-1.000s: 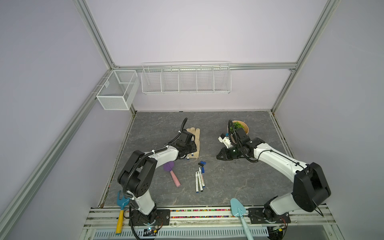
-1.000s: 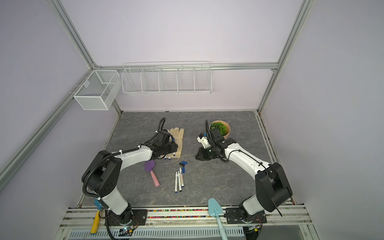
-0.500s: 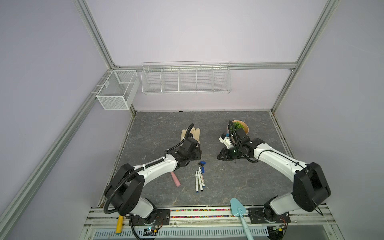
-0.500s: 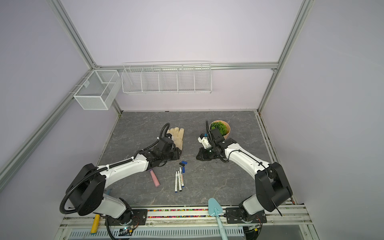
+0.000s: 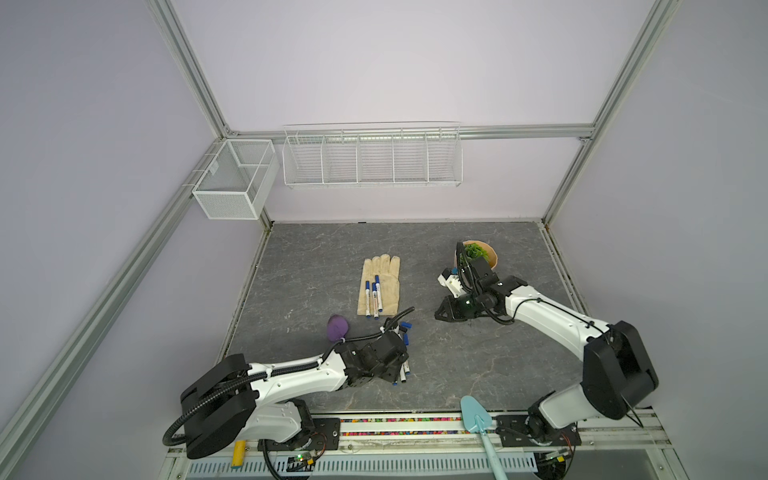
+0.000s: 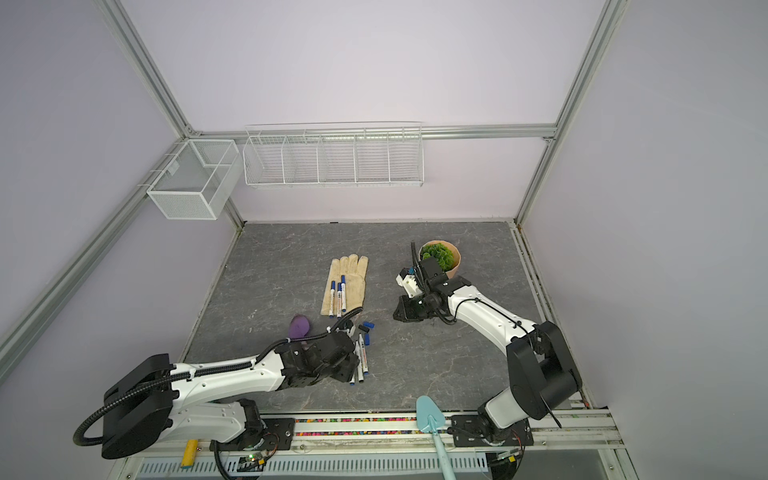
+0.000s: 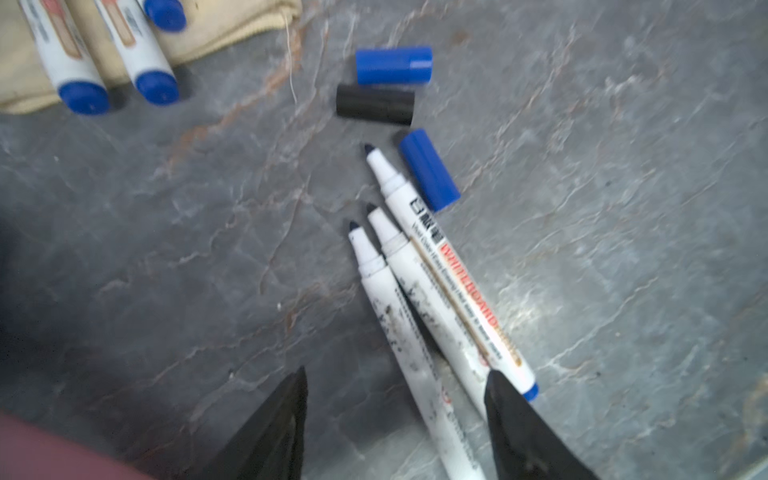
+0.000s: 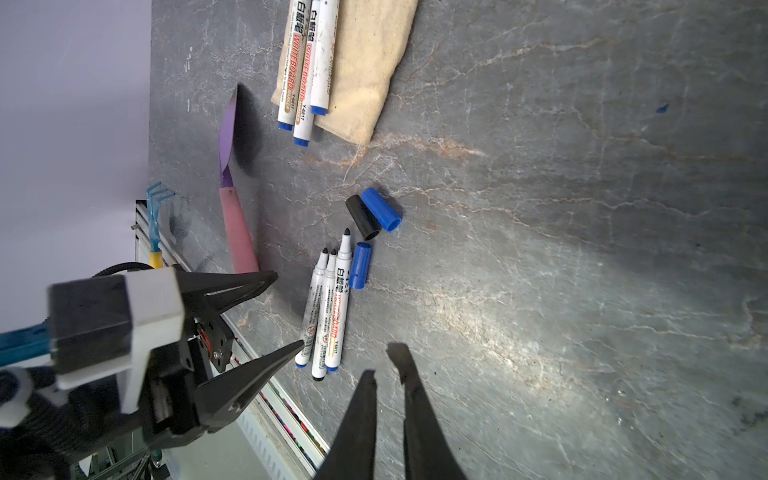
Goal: Insert the pens into the pen caps
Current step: 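Move the left gripper to the loose white markers and grasp one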
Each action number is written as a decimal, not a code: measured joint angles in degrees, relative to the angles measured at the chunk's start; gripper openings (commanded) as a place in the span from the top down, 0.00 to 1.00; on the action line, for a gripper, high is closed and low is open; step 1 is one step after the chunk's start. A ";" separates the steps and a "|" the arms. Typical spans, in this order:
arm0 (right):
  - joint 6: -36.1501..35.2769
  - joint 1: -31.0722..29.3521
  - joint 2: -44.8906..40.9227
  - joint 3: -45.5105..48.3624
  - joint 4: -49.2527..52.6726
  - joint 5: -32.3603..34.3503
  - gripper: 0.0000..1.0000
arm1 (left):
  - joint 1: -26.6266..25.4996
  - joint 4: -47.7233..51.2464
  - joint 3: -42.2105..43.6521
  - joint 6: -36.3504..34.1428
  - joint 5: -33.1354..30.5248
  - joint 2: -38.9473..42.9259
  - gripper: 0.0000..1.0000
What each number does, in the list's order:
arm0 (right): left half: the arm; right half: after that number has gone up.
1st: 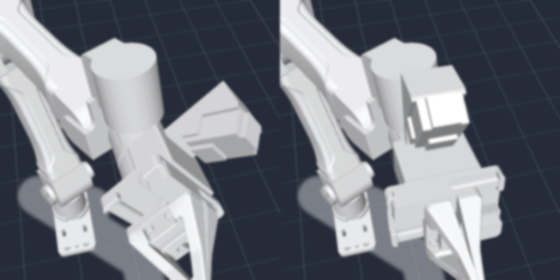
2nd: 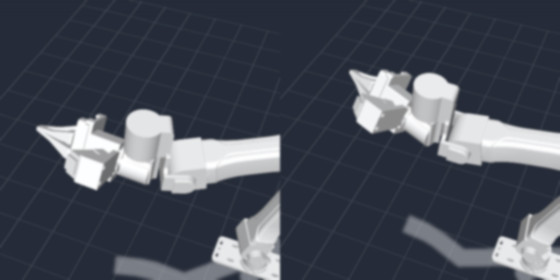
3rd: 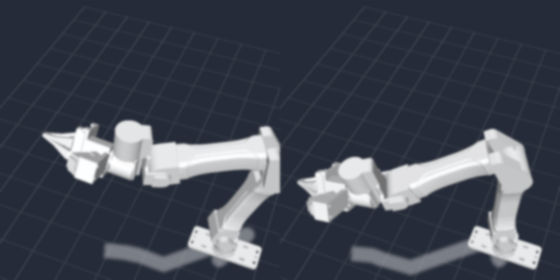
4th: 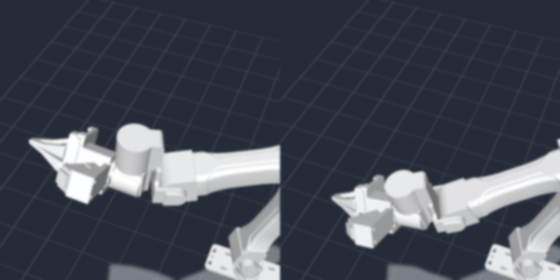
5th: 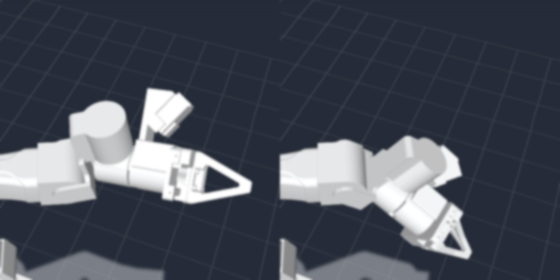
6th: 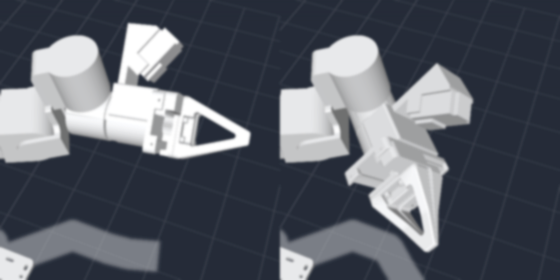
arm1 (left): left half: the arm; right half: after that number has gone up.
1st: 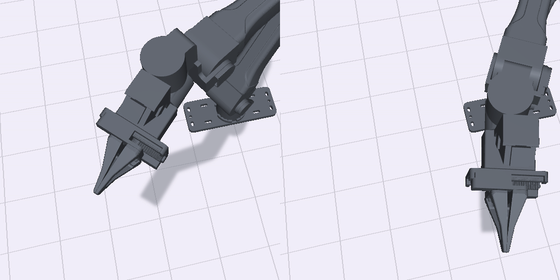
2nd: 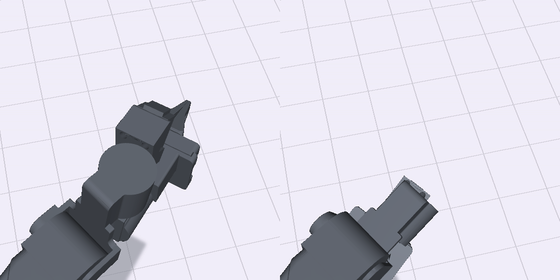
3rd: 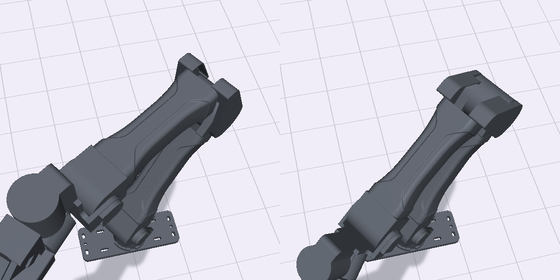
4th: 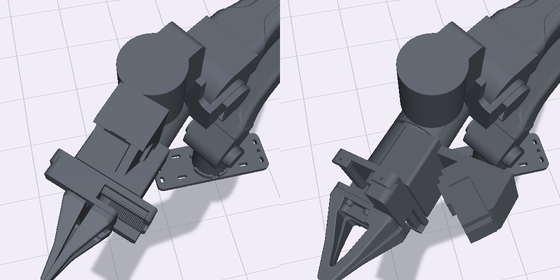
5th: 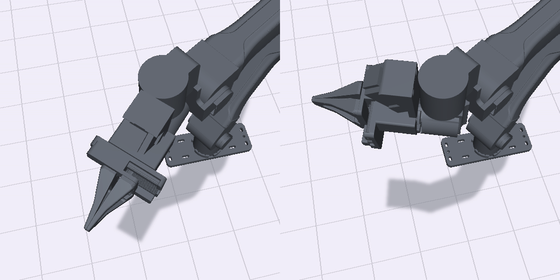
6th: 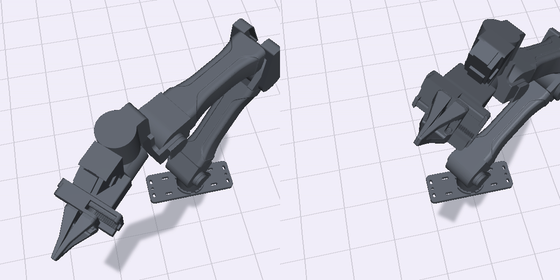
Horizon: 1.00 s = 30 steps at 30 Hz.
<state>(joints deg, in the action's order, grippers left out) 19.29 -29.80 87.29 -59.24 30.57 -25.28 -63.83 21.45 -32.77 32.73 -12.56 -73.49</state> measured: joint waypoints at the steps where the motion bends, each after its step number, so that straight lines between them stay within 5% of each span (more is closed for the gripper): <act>1: 0.00 0.00 0.02 -0.02 0.02 0.00 0.83 | 0.00 0.07 0.20 0.02 0.07 -0.02 0.34; 13: -0.04 0.04 0.28 -0.02 0.07 0.00 0.83 | 0.00 -1.18 0.28 0.02 1.22 -3.34 0.38; 30: -0.02 0.09 0.66 -0.02 0.02 0.02 0.83 | -0.33 9.09 -2.12 7.30 -2.86 -4.37 0.92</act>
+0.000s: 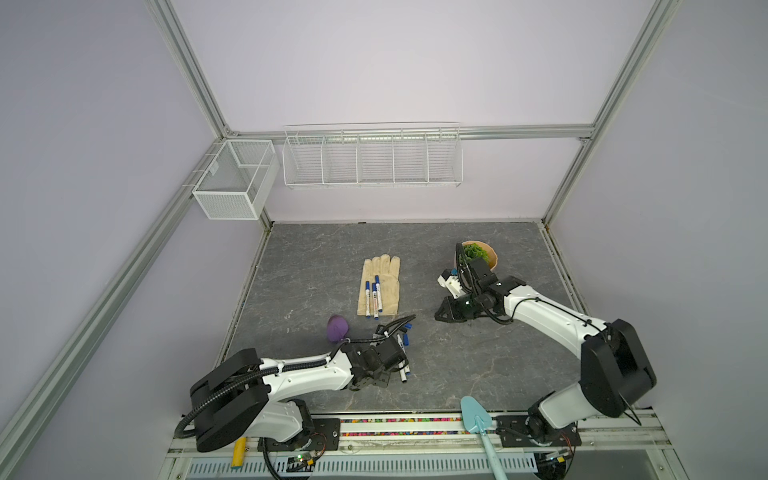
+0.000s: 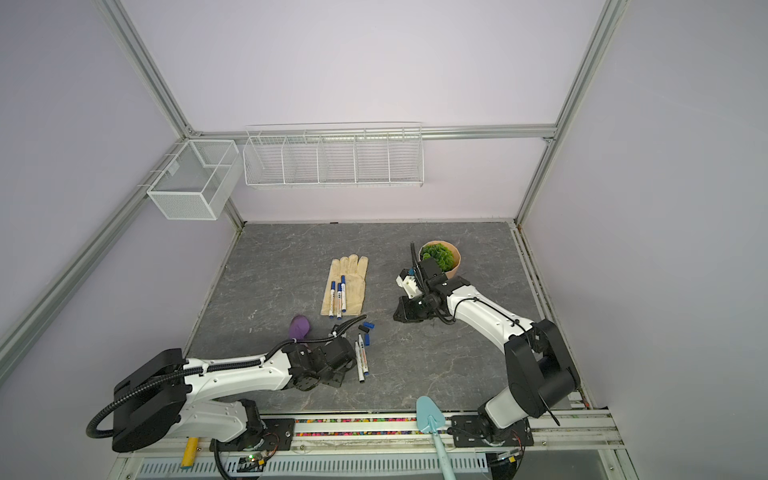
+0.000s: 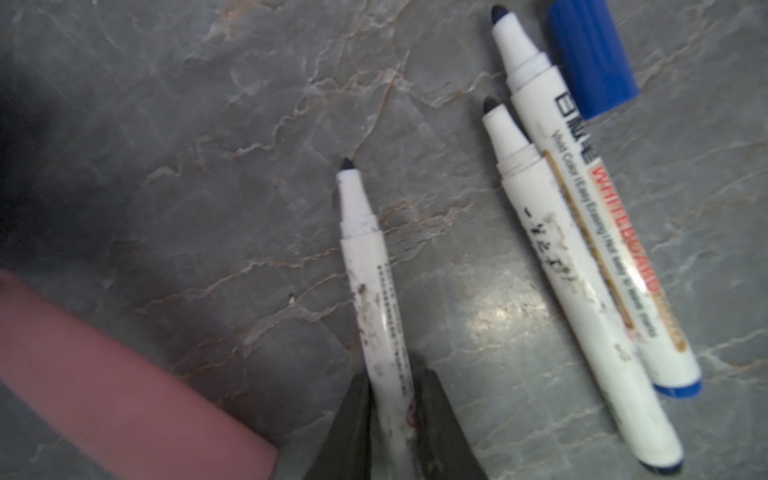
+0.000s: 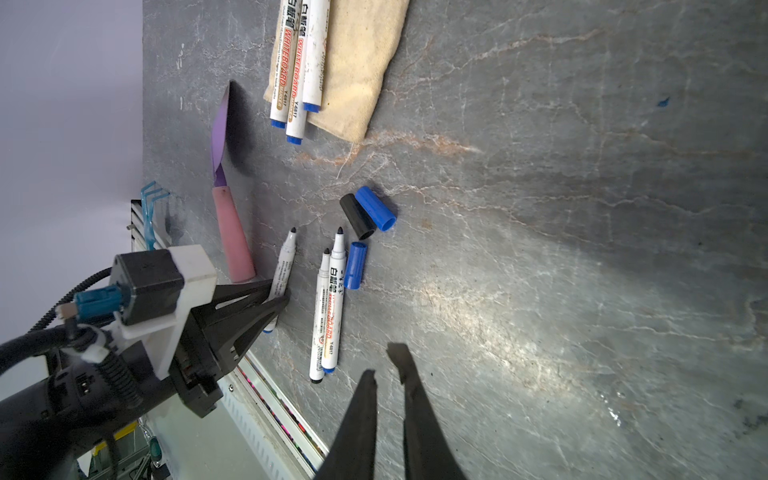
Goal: Insert the pens into the pen caps
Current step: 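Move the left gripper to the loose white markers and grasp one, then lift the white marker upright with the left gripper while the right gripper approaches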
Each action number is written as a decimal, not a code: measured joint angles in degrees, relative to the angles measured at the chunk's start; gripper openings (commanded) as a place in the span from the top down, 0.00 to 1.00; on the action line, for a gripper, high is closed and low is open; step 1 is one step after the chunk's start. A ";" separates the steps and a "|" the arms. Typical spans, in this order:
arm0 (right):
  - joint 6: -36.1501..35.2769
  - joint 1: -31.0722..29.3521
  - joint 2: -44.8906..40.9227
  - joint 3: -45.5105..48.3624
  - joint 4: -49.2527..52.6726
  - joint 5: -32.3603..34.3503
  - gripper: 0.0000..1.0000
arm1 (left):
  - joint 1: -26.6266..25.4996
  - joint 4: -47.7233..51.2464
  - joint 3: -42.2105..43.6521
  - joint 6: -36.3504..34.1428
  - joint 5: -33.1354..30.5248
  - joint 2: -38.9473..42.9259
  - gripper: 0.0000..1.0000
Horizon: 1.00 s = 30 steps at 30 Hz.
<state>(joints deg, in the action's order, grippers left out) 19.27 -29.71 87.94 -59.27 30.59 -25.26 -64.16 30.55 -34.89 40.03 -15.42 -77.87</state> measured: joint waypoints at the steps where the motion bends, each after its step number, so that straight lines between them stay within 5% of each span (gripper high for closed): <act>1: 0.00 0.00 0.00 0.00 -0.02 0.00 0.83 | 0.00 0.11 -0.39 0.04 -0.24 -0.44 0.94; 8: 1.60 -0.13 -0.15 1.27 -2.89 -0.68 0.74 | 0.02 -1.29 -5.51 -3.10 -4.61 -4.28 1.00; 17: 6.91 -3.69 -0.15 1.86 -9.79 -1.53 0.58 | 1.57 -21.40 -8.31 -11.39 -5.53 -5.40 1.00; 30: 9.97 -6.51 0.90 1.84 -16.57 -1.16 0.61 | 1.64 -36.48 1.25 -13.81 -3.26 2.43 1.00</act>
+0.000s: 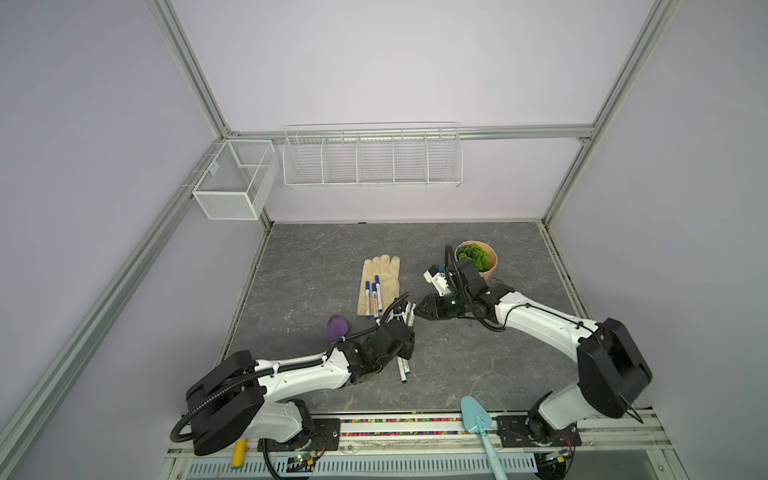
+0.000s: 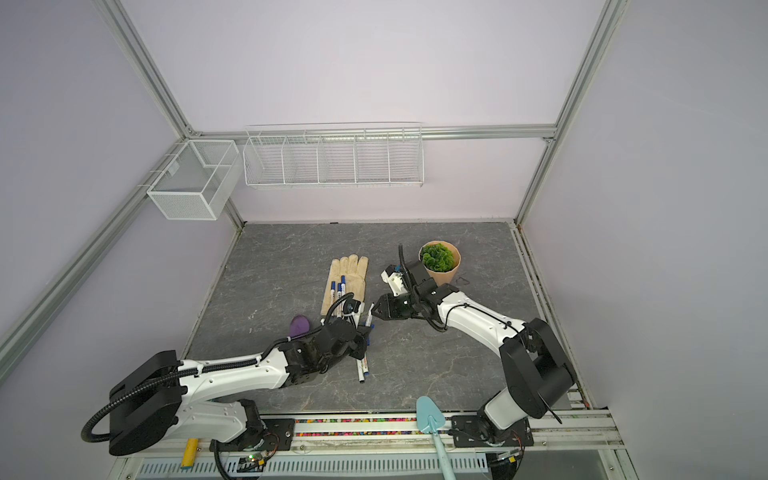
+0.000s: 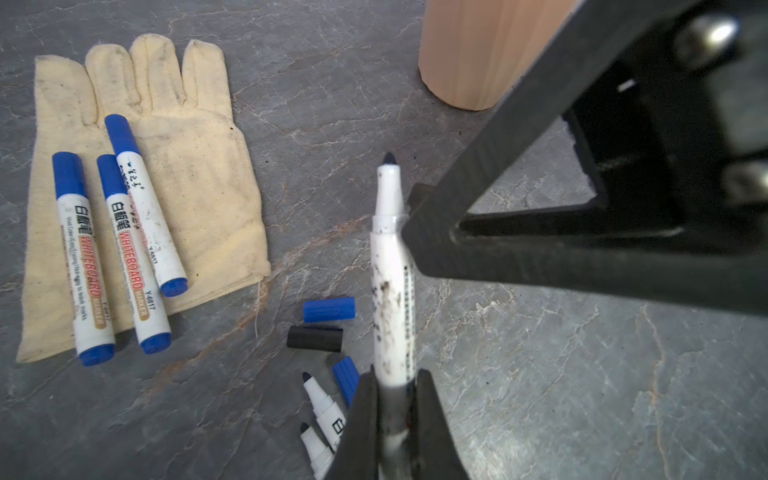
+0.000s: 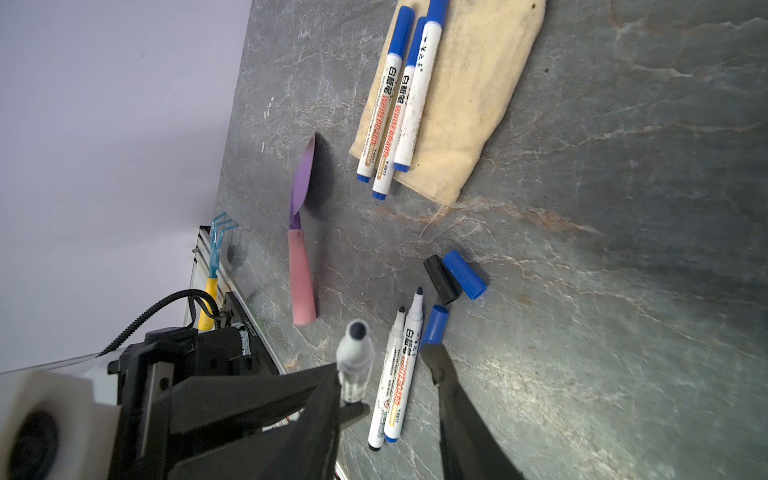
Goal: Insert the pens into the pen caps
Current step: 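Lift the white marker upright with the left gripper while the right gripper approaches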
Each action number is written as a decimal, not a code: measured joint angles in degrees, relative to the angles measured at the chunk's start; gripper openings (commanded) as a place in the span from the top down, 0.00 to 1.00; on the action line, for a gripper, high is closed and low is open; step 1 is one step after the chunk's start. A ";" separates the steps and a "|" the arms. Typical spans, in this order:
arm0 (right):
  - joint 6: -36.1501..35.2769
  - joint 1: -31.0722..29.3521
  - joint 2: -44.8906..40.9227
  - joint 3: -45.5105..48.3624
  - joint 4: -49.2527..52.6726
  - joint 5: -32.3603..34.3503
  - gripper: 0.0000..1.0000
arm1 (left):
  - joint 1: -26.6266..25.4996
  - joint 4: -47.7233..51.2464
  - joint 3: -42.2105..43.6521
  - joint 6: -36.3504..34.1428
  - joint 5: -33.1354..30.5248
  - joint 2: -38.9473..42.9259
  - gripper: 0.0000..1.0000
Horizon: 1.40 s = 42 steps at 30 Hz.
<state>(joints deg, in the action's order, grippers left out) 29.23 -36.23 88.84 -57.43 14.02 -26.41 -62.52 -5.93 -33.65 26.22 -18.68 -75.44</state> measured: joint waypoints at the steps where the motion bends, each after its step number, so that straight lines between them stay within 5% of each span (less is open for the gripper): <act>1: 0.07 -0.11 0.17 0.00 -0.15 -0.04 0.62 | 0.00 -0.26 0.15 -0.02 0.15 0.00 1.00; 17: -0.26 -1.27 3.39 -2.03 -0.44 -2.25 0.89 | 0.00 -1.07 -0.17 -0.63 2.84 -1.07 1.00; 23: -0.74 -1.27 3.37 -2.05 -0.35 -2.84 0.90 | -0.09 -1.25 -0.35 -0.46 1.60 -1.88 0.72; 42: -2.05 -1.27 1.84 -2.05 -0.37 -6.16 0.91 | 0.83 -1.09 -1.62 0.11 1.16 -4.20 0.75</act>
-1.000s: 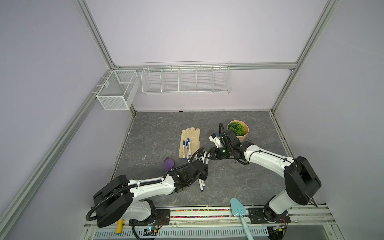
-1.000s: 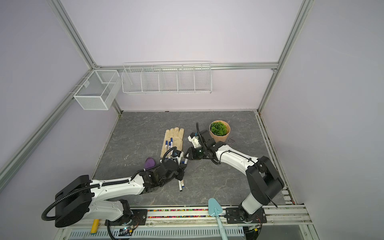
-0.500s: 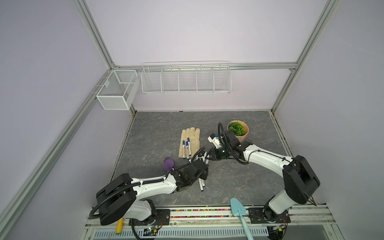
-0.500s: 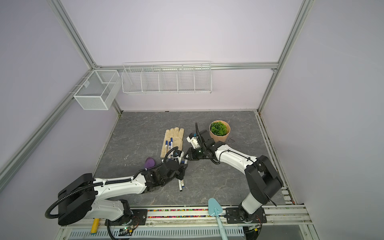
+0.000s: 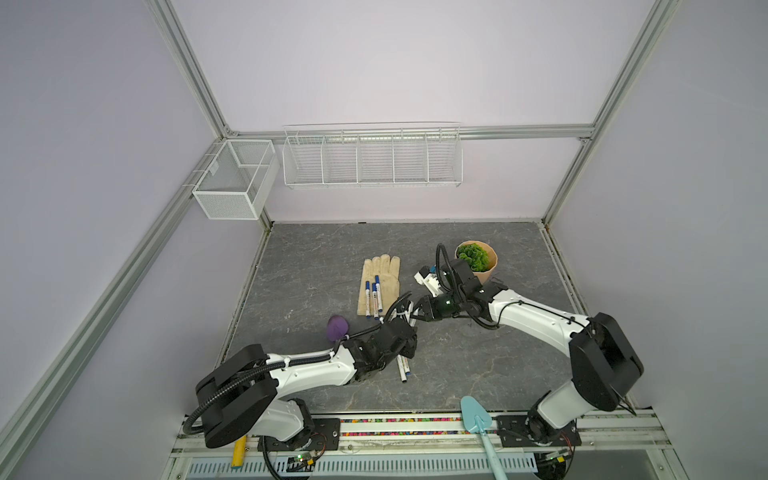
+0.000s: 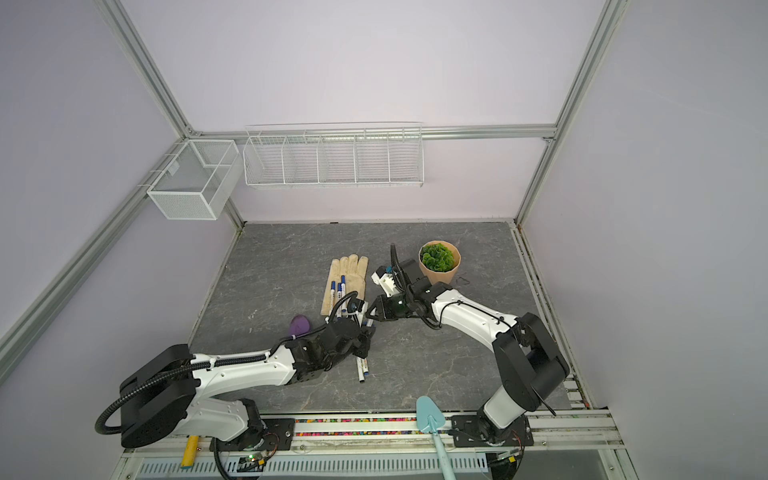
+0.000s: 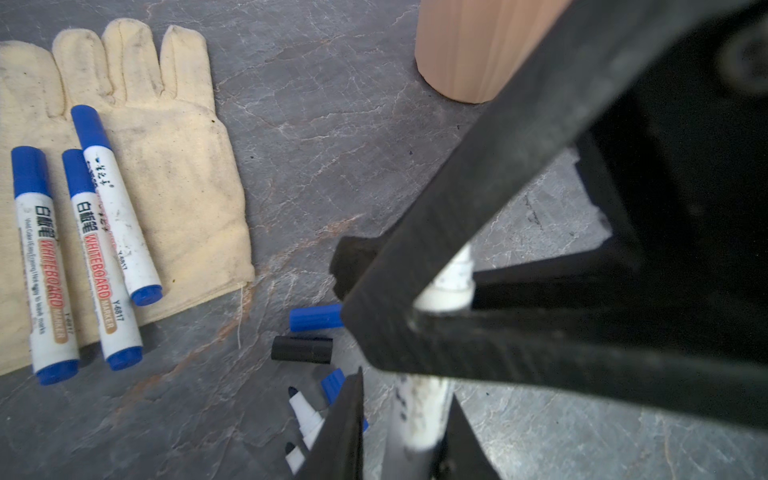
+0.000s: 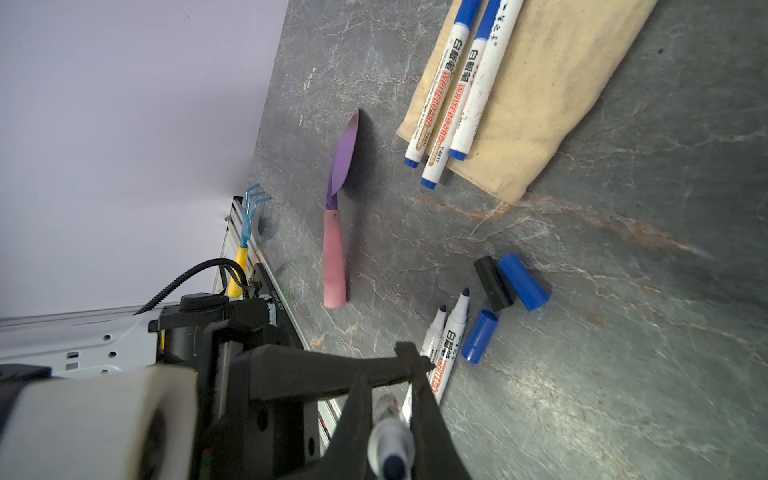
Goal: Insert the pens into the pen caps
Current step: 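Lift the white marker upright with the left gripper while the right gripper approaches, then lower the right gripper onto the loose blue caps and grasp one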
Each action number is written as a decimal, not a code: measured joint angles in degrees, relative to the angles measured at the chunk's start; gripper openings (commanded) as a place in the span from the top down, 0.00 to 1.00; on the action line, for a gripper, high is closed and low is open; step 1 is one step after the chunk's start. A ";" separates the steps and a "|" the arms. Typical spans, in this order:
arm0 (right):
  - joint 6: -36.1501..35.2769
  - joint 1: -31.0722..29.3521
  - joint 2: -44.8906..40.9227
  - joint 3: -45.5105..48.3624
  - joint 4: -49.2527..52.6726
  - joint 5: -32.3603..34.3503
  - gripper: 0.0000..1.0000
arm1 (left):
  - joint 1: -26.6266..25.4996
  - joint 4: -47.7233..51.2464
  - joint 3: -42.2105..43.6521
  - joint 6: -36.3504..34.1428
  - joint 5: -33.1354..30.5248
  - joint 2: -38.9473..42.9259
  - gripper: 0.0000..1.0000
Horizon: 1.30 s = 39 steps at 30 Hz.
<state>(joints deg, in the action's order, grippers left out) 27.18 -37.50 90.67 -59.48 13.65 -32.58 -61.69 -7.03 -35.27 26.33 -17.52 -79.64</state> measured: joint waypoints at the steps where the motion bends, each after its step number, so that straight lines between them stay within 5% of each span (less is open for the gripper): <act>1: -0.02 0.00 -0.15 0.00 0.00 -0.02 0.91 | 0.04 0.00 -0.04 0.07 0.00 -0.11 0.77; 6: -0.37 0.00 -0.35 0.00 -0.50 0.24 0.90 | -0.26 -0.44 -0.39 -0.20 1.64 -0.04 1.00; 14: -0.68 -0.17 -0.46 -0.17 0.68 1.03 0.61 | 0.31 -0.24 1.14 1.40 -0.15 2.14 1.00; 24: -3.32 -1.81 4.09 -3.17 9.79 8.87 0.62 | 4.04 5.14 4.50 10.51 -10.40 8.07 1.00; 39: -7.89 -8.44 18.56 -16.85 21.92 15.61 0.64 | 4.04 5.64 6.36 12.66 -12.72 9.73 1.00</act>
<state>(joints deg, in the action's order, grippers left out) 19.29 -45.93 109.23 -76.34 35.57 -16.97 -57.65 -1.39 -28.91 38.98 -30.24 -69.91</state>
